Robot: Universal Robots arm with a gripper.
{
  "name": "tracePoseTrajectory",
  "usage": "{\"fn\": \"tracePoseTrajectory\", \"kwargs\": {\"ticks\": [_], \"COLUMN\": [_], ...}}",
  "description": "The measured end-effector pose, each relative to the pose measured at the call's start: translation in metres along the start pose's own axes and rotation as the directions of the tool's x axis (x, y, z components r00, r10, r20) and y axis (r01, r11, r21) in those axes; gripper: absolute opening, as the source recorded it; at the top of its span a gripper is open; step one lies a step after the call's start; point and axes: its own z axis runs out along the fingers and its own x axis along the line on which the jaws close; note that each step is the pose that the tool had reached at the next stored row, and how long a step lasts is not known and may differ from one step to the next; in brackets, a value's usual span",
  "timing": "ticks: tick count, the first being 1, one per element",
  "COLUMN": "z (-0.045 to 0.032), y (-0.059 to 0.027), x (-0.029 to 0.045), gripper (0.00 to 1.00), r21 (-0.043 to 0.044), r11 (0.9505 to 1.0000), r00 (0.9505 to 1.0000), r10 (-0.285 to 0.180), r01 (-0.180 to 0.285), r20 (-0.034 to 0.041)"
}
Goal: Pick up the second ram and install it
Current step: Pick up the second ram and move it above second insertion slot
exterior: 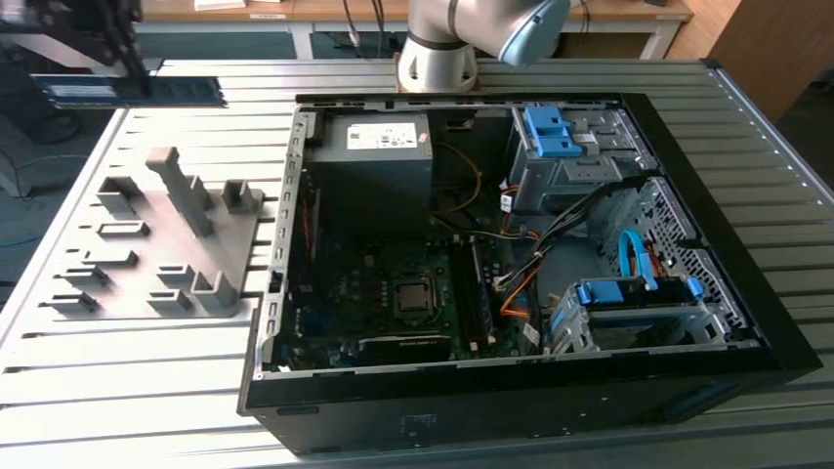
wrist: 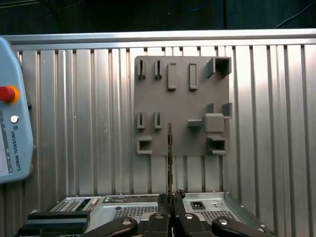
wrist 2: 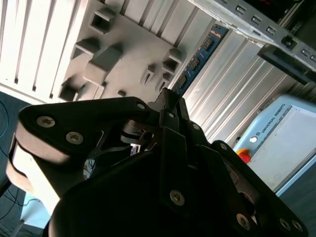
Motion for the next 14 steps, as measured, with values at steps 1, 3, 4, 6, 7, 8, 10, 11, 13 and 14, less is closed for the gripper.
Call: {"fn": "tracePoseTrajectory", "kwargs": {"ticks": [1,3,4,6,7,8,10,11,13,14], "z": [0.0018,0.0054,0.0071,0.0107,0.0124,0.0141,0.0177,0.0195,0.0230,0.0247], "y": [-0.0045,-0.0139,-0.0184,-0.0275,-0.0320,-0.0365,-0.0458,-0.0503,-0.0593,-0.0638], "x": [-0.0001,-0.0005,-0.0007,-0.0010,-0.0012,-0.0013,-0.0017,-0.0018,-0.0022,-0.0023], "gripper": [0.14,0.14,0.14,0.14,0.14,0.14,0.14,0.14,0.14,0.14], "r21": [0.0000,-0.0001,-0.0001,0.0000,0.0000,-0.0001,0.0000,-0.0001,0.0000,0.0000], "r11": [1.0000,1.0000,1.0000,1.0000,1.0000,1.0000,1.0000,1.0000,1.0000,1.0000], "r00": [1.0000,1.0000,1.0000,1.0000,1.0000,1.0000,1.0000,1.0000,1.0000,1.0000], "r10": [0.000,0.000,0.000,0.000,0.000,0.000,0.000,0.000,0.000,0.000], "r01": [0.000,0.000,0.000,0.000,0.000,0.000,0.000,0.000,0.000,0.000], "r20": [0.0000,-0.0001,-0.0001,0.0000,0.0000,-0.0002,-0.0001,-0.0001,0.0000,0.0000]}}
